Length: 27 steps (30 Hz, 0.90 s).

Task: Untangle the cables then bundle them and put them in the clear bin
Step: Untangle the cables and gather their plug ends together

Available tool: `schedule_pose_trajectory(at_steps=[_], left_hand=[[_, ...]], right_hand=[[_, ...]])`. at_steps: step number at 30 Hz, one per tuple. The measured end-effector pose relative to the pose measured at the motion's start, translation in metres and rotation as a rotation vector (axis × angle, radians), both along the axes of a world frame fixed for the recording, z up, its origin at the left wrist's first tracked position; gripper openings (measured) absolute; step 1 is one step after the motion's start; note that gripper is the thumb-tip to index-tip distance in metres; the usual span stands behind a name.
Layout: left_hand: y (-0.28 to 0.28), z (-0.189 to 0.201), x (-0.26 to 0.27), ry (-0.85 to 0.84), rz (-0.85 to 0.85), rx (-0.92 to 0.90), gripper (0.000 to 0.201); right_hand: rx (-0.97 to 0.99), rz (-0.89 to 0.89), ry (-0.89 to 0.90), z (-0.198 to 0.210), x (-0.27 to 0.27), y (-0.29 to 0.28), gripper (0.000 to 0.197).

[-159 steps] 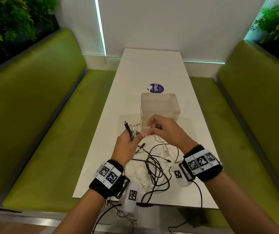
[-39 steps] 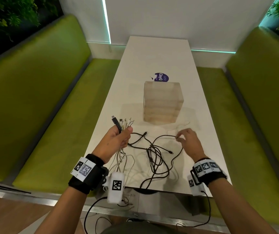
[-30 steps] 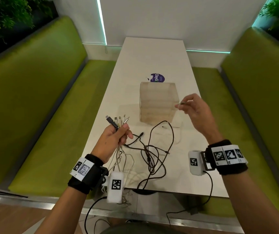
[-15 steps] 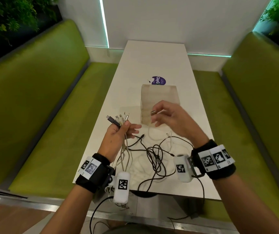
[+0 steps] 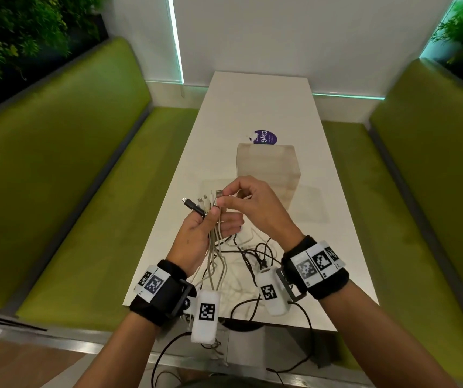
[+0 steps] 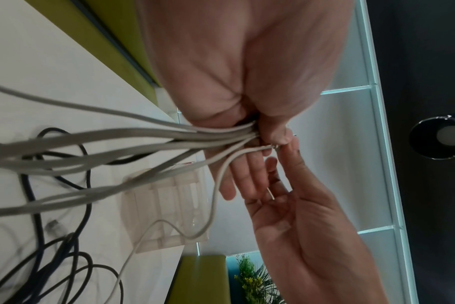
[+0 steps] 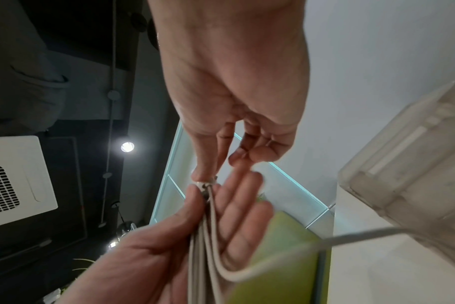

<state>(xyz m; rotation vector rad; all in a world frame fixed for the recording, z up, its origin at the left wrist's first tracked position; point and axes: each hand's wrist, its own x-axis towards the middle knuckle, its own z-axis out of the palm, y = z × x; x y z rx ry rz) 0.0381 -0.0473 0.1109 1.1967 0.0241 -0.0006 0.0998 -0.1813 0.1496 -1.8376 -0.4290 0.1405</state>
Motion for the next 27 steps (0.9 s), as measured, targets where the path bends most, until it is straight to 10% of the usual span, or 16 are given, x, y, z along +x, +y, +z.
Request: schedule_pose_trajectory(at_steps=[4,10,27], left_hand=[[0.009,0.002,0.001,-0.018,0.091,0.054,0.022],[0.03,0.017,0.002,-0.03,0.143,-0.132,0.022],[0.066,0.025,-0.01,-0.088,0.273,-0.186,0.02]], right_hand=[[-0.12,0.226,0.141,-0.01,0.001,-0.012,0.019],[-0.831,0.401,-0.006,-0.07,0.014,-0.032,0.01],[-0.78,-0.138,0.102,-0.096,0.05,-0.098,0.018]])
